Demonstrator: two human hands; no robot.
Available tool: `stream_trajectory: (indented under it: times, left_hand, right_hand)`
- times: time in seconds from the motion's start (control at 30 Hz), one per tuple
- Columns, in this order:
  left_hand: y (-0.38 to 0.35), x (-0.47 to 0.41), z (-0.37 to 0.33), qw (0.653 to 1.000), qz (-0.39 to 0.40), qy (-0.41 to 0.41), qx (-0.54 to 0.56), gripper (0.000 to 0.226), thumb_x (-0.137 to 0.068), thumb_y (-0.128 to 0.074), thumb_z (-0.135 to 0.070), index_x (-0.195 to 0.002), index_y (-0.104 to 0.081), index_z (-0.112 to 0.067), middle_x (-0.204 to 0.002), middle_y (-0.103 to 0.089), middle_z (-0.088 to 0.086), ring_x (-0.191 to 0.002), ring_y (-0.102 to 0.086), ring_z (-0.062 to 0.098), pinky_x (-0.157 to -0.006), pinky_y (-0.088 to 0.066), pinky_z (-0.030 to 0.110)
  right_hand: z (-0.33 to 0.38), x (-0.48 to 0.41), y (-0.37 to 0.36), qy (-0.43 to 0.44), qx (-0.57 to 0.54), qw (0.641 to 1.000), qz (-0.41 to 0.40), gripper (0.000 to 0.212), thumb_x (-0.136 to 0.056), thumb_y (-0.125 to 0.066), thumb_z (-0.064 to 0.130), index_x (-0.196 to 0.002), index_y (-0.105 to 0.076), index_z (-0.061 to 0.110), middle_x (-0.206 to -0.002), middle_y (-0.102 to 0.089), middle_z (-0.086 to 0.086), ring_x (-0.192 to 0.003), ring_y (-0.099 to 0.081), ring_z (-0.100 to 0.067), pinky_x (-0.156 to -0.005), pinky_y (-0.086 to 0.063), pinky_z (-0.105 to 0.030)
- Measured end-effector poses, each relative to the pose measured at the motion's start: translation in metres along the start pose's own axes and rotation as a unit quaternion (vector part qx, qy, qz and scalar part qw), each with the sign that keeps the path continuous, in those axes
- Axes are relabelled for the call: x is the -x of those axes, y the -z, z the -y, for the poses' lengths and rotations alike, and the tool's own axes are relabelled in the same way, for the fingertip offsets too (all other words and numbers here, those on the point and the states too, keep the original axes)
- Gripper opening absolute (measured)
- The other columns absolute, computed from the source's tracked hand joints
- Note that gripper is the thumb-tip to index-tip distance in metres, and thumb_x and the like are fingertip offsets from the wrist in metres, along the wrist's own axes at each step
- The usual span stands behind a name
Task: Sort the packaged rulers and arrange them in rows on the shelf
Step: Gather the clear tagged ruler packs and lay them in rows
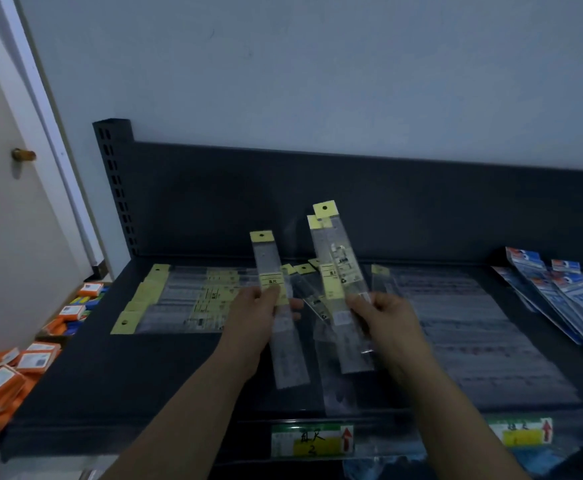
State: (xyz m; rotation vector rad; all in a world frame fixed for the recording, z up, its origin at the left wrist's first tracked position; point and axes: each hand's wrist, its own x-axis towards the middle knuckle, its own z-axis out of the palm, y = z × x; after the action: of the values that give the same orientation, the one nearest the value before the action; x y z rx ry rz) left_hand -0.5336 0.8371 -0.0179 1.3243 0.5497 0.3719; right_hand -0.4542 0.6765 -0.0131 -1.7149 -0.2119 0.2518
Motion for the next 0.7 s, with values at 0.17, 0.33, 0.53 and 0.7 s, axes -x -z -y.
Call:
stream_trajectory:
  times: [0.17, 0.33, 0.53, 0.7]
  left_hand:
    - [-0.020, 0.005, 0.005, 0.999, 0.046, 0.007, 0.028, 0.025, -0.095, -0.059, -0.026, -0.110, -0.064, -0.006, -0.097, -0.075, 0.008, -0.089, -0.072, 0.024, -0.082, -0.058, 0.043]
    - [-0.025, 0.009, 0.013, 0.996, 0.025, 0.009, 0.085, 0.019, -0.094, -0.059, -0.011, -0.108, -0.063, -0.001, -0.095, -0.073, 0.017, -0.083, -0.072, 0.028, -0.070, -0.059, 0.037]
    - [-0.001, 0.007, 0.011, 0.991, -0.023, 0.006, 0.128, 0.019, -0.099, -0.045, -0.005, -0.105, -0.062, 0.001, -0.092, -0.074, 0.013, -0.076, -0.071, 0.021, -0.064, -0.057, 0.034]
    - [0.013, 0.008, 0.011, 0.990, -0.004, 0.030, 0.136, 0.020, -0.100, -0.038, -0.001, -0.110, -0.054, 0.003, -0.094, -0.070, 0.017, -0.079, -0.071, 0.025, -0.069, -0.058, 0.040]
  right_hand:
    - [-0.003, 0.010, -0.013, -0.040, -0.083, 0.993, 0.074, 0.020, -0.091, -0.061, 0.020, -0.082, -0.071, 0.006, -0.084, -0.074, -0.015, -0.071, -0.070, -0.026, -0.070, -0.057, -0.041]
    - [-0.019, 0.018, -0.030, 0.068, 0.108, 0.985, 0.118, 0.030, -0.097, -0.050, 0.032, -0.091, -0.065, 0.007, -0.089, -0.068, -0.017, -0.083, -0.065, -0.031, -0.075, -0.052, -0.045]
    - [-0.024, 0.000, -0.009, 0.164, 0.485, 0.859, -0.009, 0.039, -0.091, -0.052, 0.039, -0.121, -0.058, 0.015, -0.121, -0.056, -0.007, -0.111, -0.048, -0.025, -0.092, -0.041, -0.033]
    - [-0.021, -0.004, -0.011, 0.106, 0.501, 0.859, 0.017, 0.031, -0.086, -0.059, 0.039, -0.102, -0.060, 0.013, -0.102, -0.062, -0.007, -0.091, -0.059, -0.024, -0.072, -0.047, -0.030]
